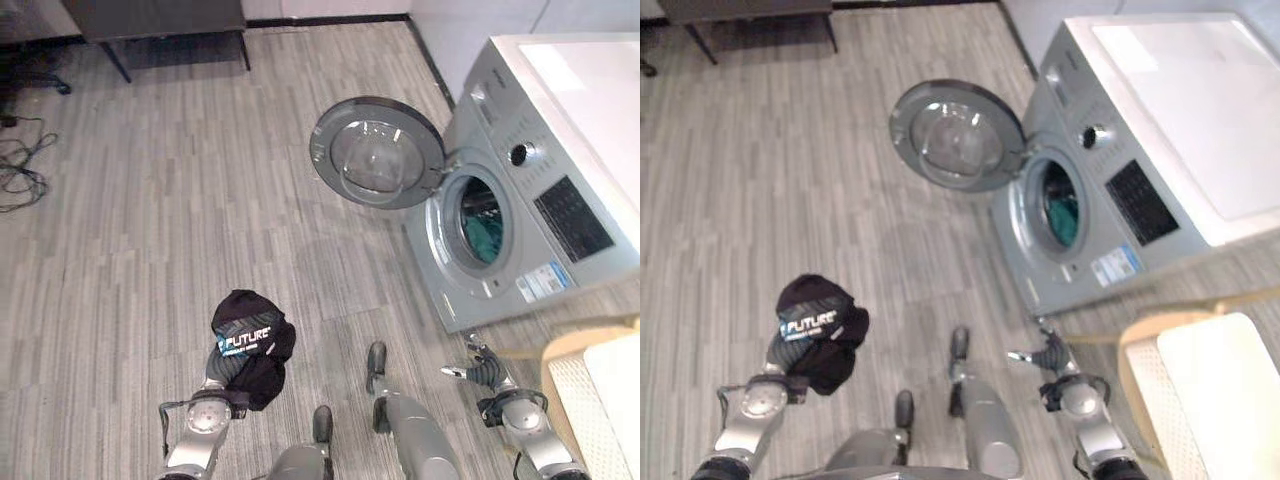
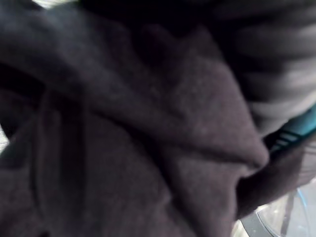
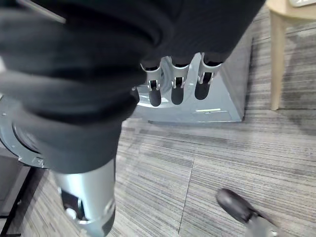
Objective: Grab the laundry basket,head to the washer,open it,put in the laundry and shut it.
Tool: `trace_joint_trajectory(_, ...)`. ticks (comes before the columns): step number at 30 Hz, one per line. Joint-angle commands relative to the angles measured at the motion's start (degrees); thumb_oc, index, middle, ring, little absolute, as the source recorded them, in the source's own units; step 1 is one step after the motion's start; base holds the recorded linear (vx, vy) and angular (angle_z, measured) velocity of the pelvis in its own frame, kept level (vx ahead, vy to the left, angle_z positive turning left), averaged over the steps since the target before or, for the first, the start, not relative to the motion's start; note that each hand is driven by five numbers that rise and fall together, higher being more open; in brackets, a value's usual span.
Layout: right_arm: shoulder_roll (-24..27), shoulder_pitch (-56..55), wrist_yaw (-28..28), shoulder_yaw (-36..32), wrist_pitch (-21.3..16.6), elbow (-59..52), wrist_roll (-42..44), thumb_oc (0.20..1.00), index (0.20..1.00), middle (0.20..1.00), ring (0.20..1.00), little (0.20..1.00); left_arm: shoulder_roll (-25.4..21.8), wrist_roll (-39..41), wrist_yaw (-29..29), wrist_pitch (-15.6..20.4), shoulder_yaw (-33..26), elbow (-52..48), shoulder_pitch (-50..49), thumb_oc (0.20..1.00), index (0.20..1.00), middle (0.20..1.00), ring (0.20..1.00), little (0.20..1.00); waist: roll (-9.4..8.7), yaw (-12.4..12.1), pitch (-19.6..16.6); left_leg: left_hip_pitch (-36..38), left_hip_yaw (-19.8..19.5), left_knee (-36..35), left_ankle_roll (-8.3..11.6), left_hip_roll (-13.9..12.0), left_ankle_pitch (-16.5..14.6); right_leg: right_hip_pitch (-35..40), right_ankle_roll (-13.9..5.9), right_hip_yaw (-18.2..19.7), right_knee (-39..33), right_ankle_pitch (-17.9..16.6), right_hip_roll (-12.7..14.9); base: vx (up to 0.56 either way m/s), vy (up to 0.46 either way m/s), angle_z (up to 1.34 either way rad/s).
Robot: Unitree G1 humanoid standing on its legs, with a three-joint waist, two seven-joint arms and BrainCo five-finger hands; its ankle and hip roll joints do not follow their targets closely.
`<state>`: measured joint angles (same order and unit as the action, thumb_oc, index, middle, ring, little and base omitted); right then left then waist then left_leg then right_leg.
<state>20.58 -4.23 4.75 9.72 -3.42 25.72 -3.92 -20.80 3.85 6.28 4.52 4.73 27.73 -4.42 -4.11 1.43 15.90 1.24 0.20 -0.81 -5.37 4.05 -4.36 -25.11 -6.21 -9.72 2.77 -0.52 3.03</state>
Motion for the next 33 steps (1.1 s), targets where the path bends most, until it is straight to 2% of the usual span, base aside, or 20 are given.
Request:
trace_joint_trajectory(1, 2.0, -0.7, 0.0, -1.1, -1.4, -1.4, -0.4, 1.0, 1.0, 1.0, 1.0, 1.0, -1.9, -1.5, -0.3, 3.6, 0.3, -6.1, -0.1, 0.2, 0.2, 0.2, 0.2, 0.2, 0.69, 0.9, -0.6, 2.1, -1.5, 3.1, 2.87, 1.5, -5.5, 7.0, -1.53, -1.4, 0.7, -3.1, 0.4, 0.52, -0.258, 0.97)
trace_joint_trajectory(2, 2.0, -2.0, -0.5, -1.8, -1.8, -0.4, -0.1, 1.0, 1.0, 1.0, 1.0, 1.0, -1.1, -2.3, -1.3, 3.4, 1.0, -6.3, -0.8, 0.2, 0.2, 0.2, 0.2, 0.2, 1.15, 1.9, -2.2, 4.2, -1.3, 4.9, 4.99, -0.2, -7.6, 9.6, -0.07, -1.5, 1.3, -2.8, 0.6, 0.5, -0.27, 1.08)
trace_joint_trajectory(4, 1.9, -2.1, -1.0, -1.7, -2.2, 0.4, 0.3, 1.0, 1.0, 1.0, 1.0, 1.0, -1.0, -2.0, -2.0, 3.6, 1.2, -6.6, -1.4, 0.2, 0.2, 0.2, 0.2, 0.2, 1.55, 2.9, -3.3, 3.8, 0.3, 8.4, 7.08, -2.2, -6.2, 12.4, 0.65, -2.9, 0.8, -2.1, 0.3, 0.33, -0.18, 1.08)
trace_joint_trajectory(5, 1.8, -2.0, -1.0, -1.7, -2.2, 0.4, 0.3, 1.0, 1.0, 1.0, 1.0, 1.0, -1.0, -2.0, -2.0, 3.6, 1.1, -6.6, -1.4, 0.2, 0.2, 0.2, 0.2, 0.2, 1.34, 3.1, -3.4, 3.6, 0.2, 8.4, 7.04, -2.0, -5.9, 12.3, 0.62, -3.0, 0.7, -2.3, 0.6, 0.17, -0.104, 1.22)
trace_joint_trajectory(6, 2.1, -2.1, -1.2, -1.7, -2.3, 0.3, 0.5, 1.0, 1.0, 1.0, 1.0, 1.0, -1.0, -2.0, -2.3, 3.5, 1.3, -6.8, -1.3, 0.2, 0.2, 0.2, 0.2, 0.2, 1.22, 3.2, -3.3, 2.5, 1.5, 12.7, 8.17, -3.0, -4.0, 14.0, 1.21, -3.0, 0.6, -1.6, 0.1, 0.16, -0.128, 1.03)
trace_joint_trajectory(7, 2.5, -1.9, -1.2, -1.6, -2.3, 0.7, 0.8, 1.0, 1.0, 1.0, 1.0, 1.0, -0.4, -1.2, -2.3, 3.5, 1.7, -6.5, -1.0, 0.2, 0.2, 0.2, 0.2, 0.2, 0.63, 3.1, -2.9, -0.9, 4.4, 18.5, 8.45, -4.9, -1.3, 16.8, 2.22, -3.0, -0.2, 0.0, 0.1, 0.16, -0.128, 0.55)
trace_joint_trajectory(9, 2.8, -1.8, -0.9, -1.6, -2.1, 1.3, 0.8, 1.0, 1.0, 1.0, 1.0, 1.0, -0.1, -0.9, -2.2, 3.6, 2.0, -6.3, -0.5, 0.2, 0.2, 0.2, 0.2, 0.2, 0.2, 3.0, -2.6, -3.4, 6.1, 19.8, 7.96, -5.8, -1.5, 17.7, 2.57, -3.1, -0.6, 0.8, 0.5, 0.11, -0.072, -0.08)
trace_joint_trajectory(11, 3.4, -1.6, -0.3, -2.0, -2.0, 1.5, 1.2, 1.0, 1.0, 1.0, 1.0, 1.0, -0.1, -1.0, -2.3, 3.5, 2.5, -6.0, 0.1, 0.2, 0.2, 0.2, 0.2, 0.2, -0.59, 2.2, -2.2, -7.6, 8.6, 18.3, 6.56, -6.5, -3.9, 19.6, 2.61, -2.8, -1.0, 2.1, 0.9, 0.22, -0.063, -0.42)
trace_joint_trajectory(13, 3.5, -1.7, 0.2, -2.4, -1.8, 1.8, 1.6, 1.0, 1.0, 1.0, 1.0, 1.0, -0.7, -1.8, -2.1, 3.2, 2.7, -6.2, 0.0, 0.2, 0.2, 0.2, 0.2, 0.2, -0.72, 1.1, -1.8, -12.5, 8.0, 12.4, 7.17, -6.5, 1.3, 21.9, 2.86, -1.4, -1.3, 3.4, 0.1, 0.35, -0.004, -0.41)
trace_joint_trajectory(14, 3.4, -1.4, 0.8, -2.2, -1.6, 2.4, 1.5, 1.0, 1.0, 1.0, 1.0, 1.0, -1.0, -2.1, -1.8, 2.9, 2.7, -6.2, -0.1, 0.2, 0.2, 0.2, 0.2, 0.2, -0.46, -0.1, -1.6, -15.4, 6.0, 8.1, 8.25, -6.4, 6.5, 23.7, 3.08, 0.3, -1.4, 4.4, -1.0, 0.26, 0.024, -0.5)
trace_joint_trajectory(15, 3.4, -1.4, 0.8, -2.2, -1.6, 2.4, 1.5, 1.0, 1.0, 1.0, 1.0, 1.0, -1.0, -2.1, -1.8, 2.9, 2.7, -6.2, -0.1, 0.2, 0.2, 0.2, 0.2, 0.2, -0.46, -0.1, -1.6, -15.4, 6.0, 8.0, 8.25, -6.4, 6.6, 23.6, 3.08, 0.3, -1.4, 4.4, -1.0, 0.39, 0.103, -0.53)
trace_joint_trajectory(18, 3.2, -0.9, 1.4, -1.9, -1.3, 3.1, 0.9, 1.0, 1.0, 1.0, 1.0, 1.0, -0.9, -1.8, -1.4, 2.7, 3.0, -6.5, -0.9, 0.2, 0.2, 0.2, 0.2, 0.2, -0.04, -1.9, -1.7, -18.4, -2.2, 2.2, 9.41, -5.9, 10.3, 26.6, 2.73, 6.1, -0.8, 6.7, -2.2, 0.38, 0.172, -0.7)
trace_joint_trajectory(21, 3.1, -1.0, 1.0, -2.1, -1.5, 2.9, 0.6, 1.0, 1.0, 1.0, 1.0, 1.0, -0.9, -1.8, -1.8, 2.6, 3.2, -6.8, -1.4, 0.2, 0.2, 0.2, 0.2, 0.2, 0.49, -1.9, -2.7, -16.7, -4.6, 1.7, 9.47, -6.4, 10.5, 27.8, 2.14, 9.7, -0.8, 7.3, -2.4, 0.3, 0.21, -1.52)
trace_joint_trajectory(24, 1.5, -1.2, 1.2, -3.1, -1.1, 3.5, 1.5, 1.0, 1.0, 1.0, 1.0, 1.0, -2.3, -2.7, -2.7, 2.1, 4.3, -7.1, -0.6, 0.2, 0.2, 0.2, 0.2, 0.2, -0.45, -0.6, -3.5, -16.3, -0.5, 8.1, 7.71, -6.0, 7.1, 27.8, 0.69, 13.9, 0.7, 7.8, 0.9, 0.32, 0.367, -1.28)
trace_joint_trajectory(26, 1.0, -0.9, 1.1, -3.0, -0.9, 3.6, 1.7, 1.0, 1.0, 1.0, 1.0, 1.0, -2.8, -3.0, -2.7, 2.1, 4.4, -7.2, -0.2, 0.2, 0.2, 0.2, 0.2, 0.2, -0.6, -0.5, -3.8, -16.5, 1.0, 9.3, 7.17, -6.2, 6.0, 26.8, 0.32, 15.1, 1.2, 7.4, 1.5, 0.08, 0.2, -0.87)
trace_joint_trajectory(28, 0.4, 1.2, 1.0, -2.0, -0.8, 4.0, 1.6, 1.0, 1.0, 1.0, 1.0, 1.0, -4.2, -3.6, -2.2, 2.3, 3.8, -8.1, 0.5, 0.2, 0.2, 0.2, 0.2, 0.2, -0.91, -0.2, -3.6, -15.8, 6.3, 11.0, 5.69, -7.1, 2.9, 23.5, -0.72, 18.0, 4.1, 6.3, 2.2, 0.07, 0.272, -1.0)
trace_joint_trajectory(29, 0.3, 1.9, 1.0, -1.7, -0.7, 4.0, 1.5, 1.0, 1.0, 1.0, 1.0, 1.0, -4.7, -3.6, -2.0, 2.4, 3.5, -8.5, 0.6, 0.2, 0.2, 0.2, 0.2, 0.2, -0.94, -0.2, -3.4, -15.1, 7.7, 11.2, 5.27, -7.5, 1.8, 22.6, -0.94, 17.6, 5.4, 6.1, 2.5, 0.06, 0.208, -1.52)
trace_joint_trajectory(31, 0.2, 3.4, 0.8, -0.8, -0.7, 3.4, 1.2, 1.0, 1.0, 1.0, 1.0, 1.0, -5.6, -3.4, -1.8, 2.5, 3.2, -9.3, 1.0, 0.2, 0.2, 0.2, 0.2, 0.2, -0.91, -0.9, -3.2, -13.5, 11.8, 11.0, 5.1, -8.9, 0.6, 20.0, -1.48, 12.7, 7.5, 5.1, 3.9, 0.05, 0.163, -1.78)
trace_joint_trajectory(32, 0.0, 3.7, 0.9, -0.7, -0.7, 2.9, 1.1, 1.0, 1.0, 1.0, 1.0, 1.0, -5.9, -3.4, -1.7, 2.7, 3.2, -9.7, 1.2, 0.2, 0.2, 0.2, 0.2, 0.2, -0.86, -1.1, -3.0, -12.3, 13.7, 11.0, 5.26, -9.5, -0.1, 19.5, -1.71, 7.8, 8.3, 4.9, 5.3, 0.06, 0.153, -1.84)
trace_joint_trajectory(33, 0.1, 3.6, 0.7, -0.4, -0.7, 2.5, 0.8, 1.0, 1.0, 1.0, 1.0, 1.0, -5.8, -3.7, -1.8, 2.6, 3.4, -9.4, 1.5, 0.2, 0.2, 0.2, 0.2, 0.2, -0.89, -1.3, -2.9, -10.8, 16.7, 11.2, 5.3, -10.2, -0.5, 19.0, -1.37, -0.2, 9.0, 4.5, 6.8, 0.05, 0.11, -1.28)
